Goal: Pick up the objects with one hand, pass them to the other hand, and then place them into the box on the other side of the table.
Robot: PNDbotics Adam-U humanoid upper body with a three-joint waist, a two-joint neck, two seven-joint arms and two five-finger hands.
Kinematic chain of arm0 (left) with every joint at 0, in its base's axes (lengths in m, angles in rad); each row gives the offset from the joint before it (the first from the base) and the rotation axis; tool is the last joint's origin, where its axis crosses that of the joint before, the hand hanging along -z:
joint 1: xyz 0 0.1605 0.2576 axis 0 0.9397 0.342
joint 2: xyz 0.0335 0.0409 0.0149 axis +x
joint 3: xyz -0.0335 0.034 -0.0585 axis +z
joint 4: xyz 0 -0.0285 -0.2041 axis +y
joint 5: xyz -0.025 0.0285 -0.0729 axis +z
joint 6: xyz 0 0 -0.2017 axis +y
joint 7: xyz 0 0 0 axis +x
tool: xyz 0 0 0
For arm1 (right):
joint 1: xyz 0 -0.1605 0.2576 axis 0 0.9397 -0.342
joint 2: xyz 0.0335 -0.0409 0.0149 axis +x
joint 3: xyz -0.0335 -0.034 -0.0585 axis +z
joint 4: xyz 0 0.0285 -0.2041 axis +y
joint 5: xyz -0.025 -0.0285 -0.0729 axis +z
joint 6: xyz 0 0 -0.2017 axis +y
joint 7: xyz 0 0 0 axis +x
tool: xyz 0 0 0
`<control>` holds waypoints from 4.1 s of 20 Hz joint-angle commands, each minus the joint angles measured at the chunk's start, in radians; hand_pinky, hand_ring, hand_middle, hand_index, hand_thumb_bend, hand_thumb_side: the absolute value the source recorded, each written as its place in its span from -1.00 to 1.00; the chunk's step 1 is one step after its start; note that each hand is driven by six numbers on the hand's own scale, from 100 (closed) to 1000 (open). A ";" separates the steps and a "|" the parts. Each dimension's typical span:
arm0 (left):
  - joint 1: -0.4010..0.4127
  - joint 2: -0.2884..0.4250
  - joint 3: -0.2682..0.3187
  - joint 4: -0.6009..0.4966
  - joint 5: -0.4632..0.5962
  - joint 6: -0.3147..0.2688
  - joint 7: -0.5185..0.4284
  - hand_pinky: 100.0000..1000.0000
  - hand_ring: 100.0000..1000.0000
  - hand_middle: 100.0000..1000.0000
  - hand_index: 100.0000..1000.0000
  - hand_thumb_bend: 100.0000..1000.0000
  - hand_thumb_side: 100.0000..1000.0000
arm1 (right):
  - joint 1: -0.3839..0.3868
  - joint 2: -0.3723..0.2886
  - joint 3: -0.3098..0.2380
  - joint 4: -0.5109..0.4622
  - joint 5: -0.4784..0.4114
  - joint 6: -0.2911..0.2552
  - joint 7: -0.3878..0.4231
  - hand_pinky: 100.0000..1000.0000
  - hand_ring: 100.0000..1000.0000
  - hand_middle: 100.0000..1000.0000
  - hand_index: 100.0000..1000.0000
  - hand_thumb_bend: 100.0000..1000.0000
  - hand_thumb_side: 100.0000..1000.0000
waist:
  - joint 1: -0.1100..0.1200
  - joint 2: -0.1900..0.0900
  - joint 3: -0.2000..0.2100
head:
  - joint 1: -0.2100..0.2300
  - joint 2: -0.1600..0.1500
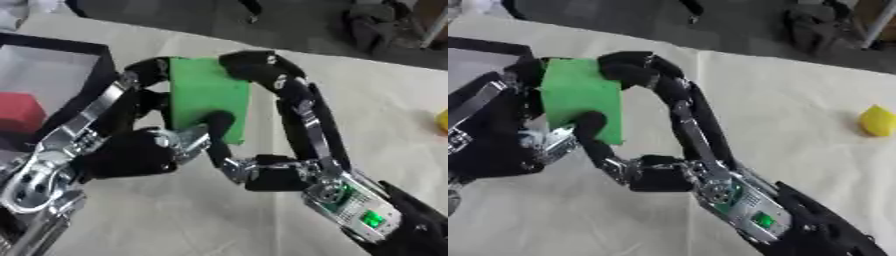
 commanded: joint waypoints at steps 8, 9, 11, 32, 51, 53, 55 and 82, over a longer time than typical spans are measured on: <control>-0.017 -0.008 0.000 -0.011 0.042 0.012 0.024 0.71 -0.89 -0.14 0.20 -0.92 -0.49 | -0.017 -0.007 -0.016 -0.016 -0.016 0.001 0.017 0.22 -0.08 -0.37 -0.26 -1.00 -1.00 | 0.009 -0.012 -0.003 | -0.002 -0.010; -0.017 -0.009 0.000 -0.011 0.049 0.013 0.032 0.70 -0.90 -0.16 0.16 -0.94 -0.49 | -0.017 -0.007 -0.017 -0.016 -0.014 0.003 0.021 0.25 -0.06 -0.35 -0.23 -0.99 -1.00 | 0.009 -0.012 -0.003 | -0.002 -0.010; -0.016 -0.010 0.002 -0.011 0.069 0.016 0.054 0.68 -0.94 -0.23 0.08 -0.97 -0.53 | -0.017 -0.008 -0.021 -0.016 -0.002 0.011 0.026 0.28 -0.02 -0.30 -0.18 -0.89 -1.00 | 0.009 -0.013 -0.004 | -0.003 -0.011; -0.001 0.000 0.023 -0.011 0.265 -0.004 0.231 0.63 -1.00 -0.48 -0.24 -0.62 -0.90 | -0.012 -0.012 -0.047 -0.016 0.165 0.131 0.018 0.52 0.56 0.42 0.56 -0.26 -1.00 | 0.006 -0.013 -0.003 | -0.004 -0.015; 0.055 0.143 0.117 -0.011 0.247 -0.049 0.310 0.61 -1.00 -0.51 -0.25 -0.60 -0.93 | 0.011 -0.067 -0.125 -0.016 0.252 0.156 -0.092 0.58 0.62 0.53 0.67 -0.46 -0.89 | 0.020 -0.016 -0.012 | -0.032 -0.008; 0.057 0.175 0.129 -0.011 0.242 -0.046 0.319 0.61 -1.00 -0.51 -0.25 -0.63 -0.92 | 0.017 -0.085 -0.142 -0.016 0.255 0.154 -0.096 0.58 0.61 0.52 0.66 -0.46 -1.00 | 0.022 -0.016 -0.017 | -0.035 -0.009; 0.059 0.222 0.147 -0.011 0.234 -0.038 0.333 0.60 -1.00 -0.51 -0.24 -0.64 -0.91 | 0.030 -0.116 -0.174 -0.016 0.250 0.168 -0.103 0.58 0.61 0.50 0.65 -0.57 -1.00 | 0.023 -0.014 -0.025 | -0.037 -0.011; 0.084 0.457 0.260 0.271 0.062 -0.011 0.430 0.57 -1.00 -0.42 -0.15 -0.76 -0.82 | 0.158 -0.245 -0.504 -0.016 0.072 0.393 -0.237 0.53 0.58 0.43 0.60 -0.76 -1.00 | -0.003 0.020 -0.084 | 0.206 -0.075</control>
